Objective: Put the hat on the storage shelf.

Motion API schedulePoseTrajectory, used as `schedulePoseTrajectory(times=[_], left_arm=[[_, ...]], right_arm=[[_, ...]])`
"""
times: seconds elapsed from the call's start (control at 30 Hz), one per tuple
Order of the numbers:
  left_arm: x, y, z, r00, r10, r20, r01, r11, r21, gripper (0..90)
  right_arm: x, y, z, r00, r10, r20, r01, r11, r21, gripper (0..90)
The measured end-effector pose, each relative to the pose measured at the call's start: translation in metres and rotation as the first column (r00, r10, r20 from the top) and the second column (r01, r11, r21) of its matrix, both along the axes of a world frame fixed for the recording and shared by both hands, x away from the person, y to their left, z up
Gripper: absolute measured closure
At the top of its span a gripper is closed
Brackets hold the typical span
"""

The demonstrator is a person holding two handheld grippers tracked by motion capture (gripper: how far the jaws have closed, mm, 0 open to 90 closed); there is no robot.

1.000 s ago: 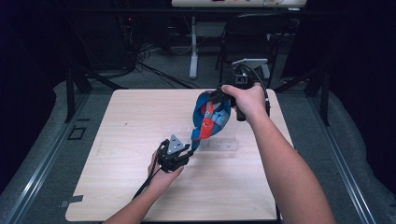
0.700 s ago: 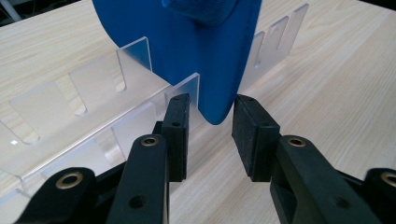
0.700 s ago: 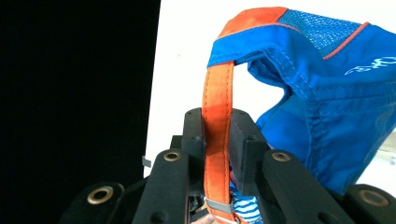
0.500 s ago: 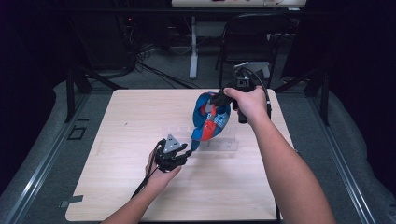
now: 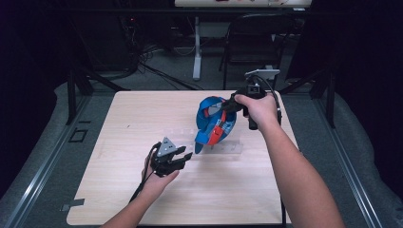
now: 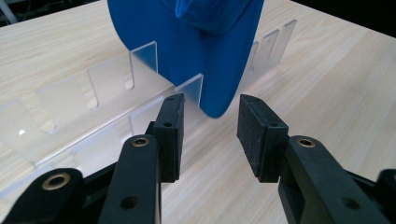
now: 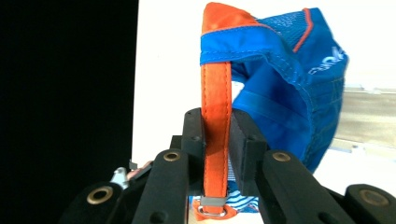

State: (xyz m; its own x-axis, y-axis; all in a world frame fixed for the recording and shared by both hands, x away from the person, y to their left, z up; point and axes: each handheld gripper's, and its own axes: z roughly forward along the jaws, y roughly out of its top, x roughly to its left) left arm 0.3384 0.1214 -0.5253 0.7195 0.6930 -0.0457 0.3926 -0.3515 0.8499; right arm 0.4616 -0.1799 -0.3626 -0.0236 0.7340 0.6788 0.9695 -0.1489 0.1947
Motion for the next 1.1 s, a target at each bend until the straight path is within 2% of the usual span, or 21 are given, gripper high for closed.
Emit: schedulePoseTrajectory(times=[0.1,0.17,0.27,0.33,0.5,0.53,0.57,0.63,0.7,0.8,0.93,0.97,1.0,1.1], left_arm=[[-0.004,0.009,0.000,0.9999,0.007,-0.013,-0.007,1.0000,-0.002,61.0],[-0.004,0.016,0.001,0.9998,0.012,-0.018,-0.012,0.9999,-0.001,60.2],[-0.006,0.025,0.001,0.9991,0.017,-0.038,-0.018,0.9996,-0.022,59.8],[-0.007,0.030,0.000,0.9986,0.020,-0.048,-0.021,0.9996,-0.017,59.3],[-0.007,0.038,-0.006,0.9979,0.045,-0.047,-0.045,0.9989,-0.014,59.0],[-0.006,0.039,-0.007,0.9976,0.050,-0.049,-0.051,0.9986,-0.016,59.1],[-0.006,0.040,-0.008,0.9974,0.051,-0.051,-0.051,0.9986,-0.012,59.0],[-0.006,0.041,-0.010,0.9968,0.059,-0.054,-0.060,0.9981,-0.012,59.0],[-0.005,0.042,-0.011,0.9967,0.061,-0.053,-0.061,0.9981,-0.006,58.9],[-0.004,0.040,-0.012,0.9970,0.060,-0.050,-0.060,0.9982,0.001,58.8],[-0.005,0.040,-0.012,0.9974,0.055,-0.048,-0.054,0.9985,0.005,58.5],[-0.005,0.040,-0.013,0.9976,0.052,-0.046,-0.052,0.9986,0.007,58.4],[-0.006,0.041,-0.013,0.9978,0.050,-0.045,-0.050,0.9987,0.008,58.2],[-0.008,0.042,-0.013,0.9981,0.047,-0.039,-0.047,0.9987,0.019,58.0]], right_arm=[[0.000,-0.004,-0.003,0.9998,0.020,-0.006,-0.020,1.000,-0.011,77.5],[0.001,-0.005,-0.005,0.9999,0.009,-0.009,-0.009,1.000,-0.011,77.5],[0.001,-0.006,-0.007,0.9996,0.003,-0.029,-0.003,1.000,-0.013,77.5],[0.001,-0.007,-0.010,0.9993,0.013,-0.036,-0.014,1.000,-0.026,77.4],[0.001,-0.011,-0.015,0.9992,-0.005,-0.040,0.004,1.000,-0.019,77.2],[0.001,-0.012,-0.017,0.9995,0.005,-0.032,-0.005,1.000,-0.022,77.2],[0.001,-0.013,-0.017,0.9989,0.001,-0.046,-0.002,1.000,-0.023,77.2],[0.000,-0.013,-0.019,0.9988,-0.012,-0.047,0.011,1.000,-0.020,77.2],[0.000,-0.014,-0.021,0.9986,0.004,-0.052,-0.006,1.000,-0.024,77.0],[0.000,-0.016,-0.023,0.9984,-0.014,-0.055,0.013,1.000,-0.022,76.5],[0.000,-0.020,-0.027,0.9990,-0.007,-0.044,0.006,1.000,-0.014,75.5],[-0.001,-0.021,-0.028,0.9982,-0.017,-0.057,0.017,1.000,-0.012,75.0],[-0.001,-0.022,-0.029,0.9988,-0.008,-0.048,0.008,1.000,-0.012,74.7],[-0.003,-0.023,-0.031,0.9978,-0.029,-0.059,0.029,1.000,-0.013,72.8]])
